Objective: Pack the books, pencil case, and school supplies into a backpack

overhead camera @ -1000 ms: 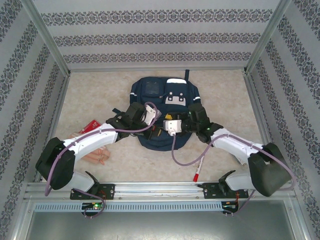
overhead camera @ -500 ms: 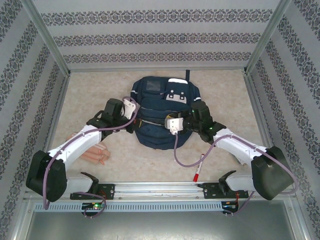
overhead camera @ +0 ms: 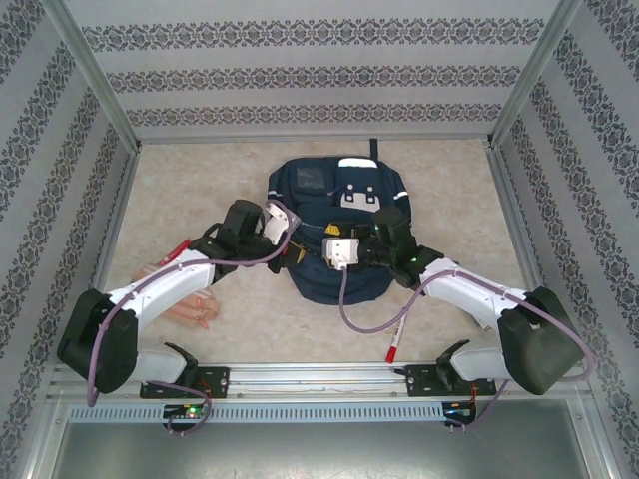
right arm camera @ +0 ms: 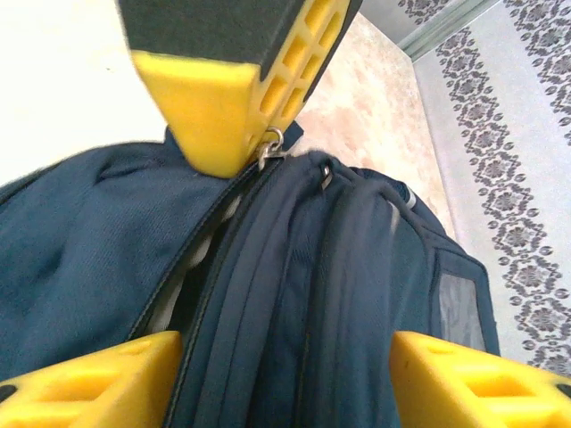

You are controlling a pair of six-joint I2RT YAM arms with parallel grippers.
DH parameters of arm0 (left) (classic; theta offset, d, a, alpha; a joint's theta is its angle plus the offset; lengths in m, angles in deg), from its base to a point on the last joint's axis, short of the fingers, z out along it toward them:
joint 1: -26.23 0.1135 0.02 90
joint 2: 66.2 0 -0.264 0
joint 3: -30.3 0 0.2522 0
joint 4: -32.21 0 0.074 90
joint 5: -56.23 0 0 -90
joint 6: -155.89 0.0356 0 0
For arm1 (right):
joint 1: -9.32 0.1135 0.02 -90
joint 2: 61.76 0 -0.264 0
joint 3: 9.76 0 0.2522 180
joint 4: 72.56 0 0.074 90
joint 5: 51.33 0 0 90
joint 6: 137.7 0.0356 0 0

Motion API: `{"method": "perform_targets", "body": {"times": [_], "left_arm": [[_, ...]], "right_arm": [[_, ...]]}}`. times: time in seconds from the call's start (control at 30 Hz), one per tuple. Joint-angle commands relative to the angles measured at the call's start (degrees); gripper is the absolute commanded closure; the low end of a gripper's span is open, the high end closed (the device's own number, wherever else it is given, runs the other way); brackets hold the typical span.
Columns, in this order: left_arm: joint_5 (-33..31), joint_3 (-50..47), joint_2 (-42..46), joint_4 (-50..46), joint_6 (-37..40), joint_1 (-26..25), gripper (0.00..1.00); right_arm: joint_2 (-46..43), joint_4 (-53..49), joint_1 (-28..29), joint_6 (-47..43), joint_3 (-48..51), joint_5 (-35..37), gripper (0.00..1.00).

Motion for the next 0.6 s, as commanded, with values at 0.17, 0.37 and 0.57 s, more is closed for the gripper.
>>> {"method": "perform_targets", "body": {"times": [0.17, 0.37, 0.57], "left_arm": [[-0.7, 0.2, 2.6, 4.1, -3.6, -3.8, 1.0], [-20.5, -3.3, 8.6, 1.3, -0.5, 2.5, 1.0], [-31.6, -3.9, 4.5, 3.1, 4.4, 12.5, 1.0]], "right_arm": [[3.5, 2.2, 3.9, 2.0, -2.6, 8.2, 0.93], [-0.9, 0.9, 2.6, -3.8, 0.5, 1.3, 1.0], [-2.9, 0.4, 2.6, -4.9, 2.1, -1.5, 1.0]]}}
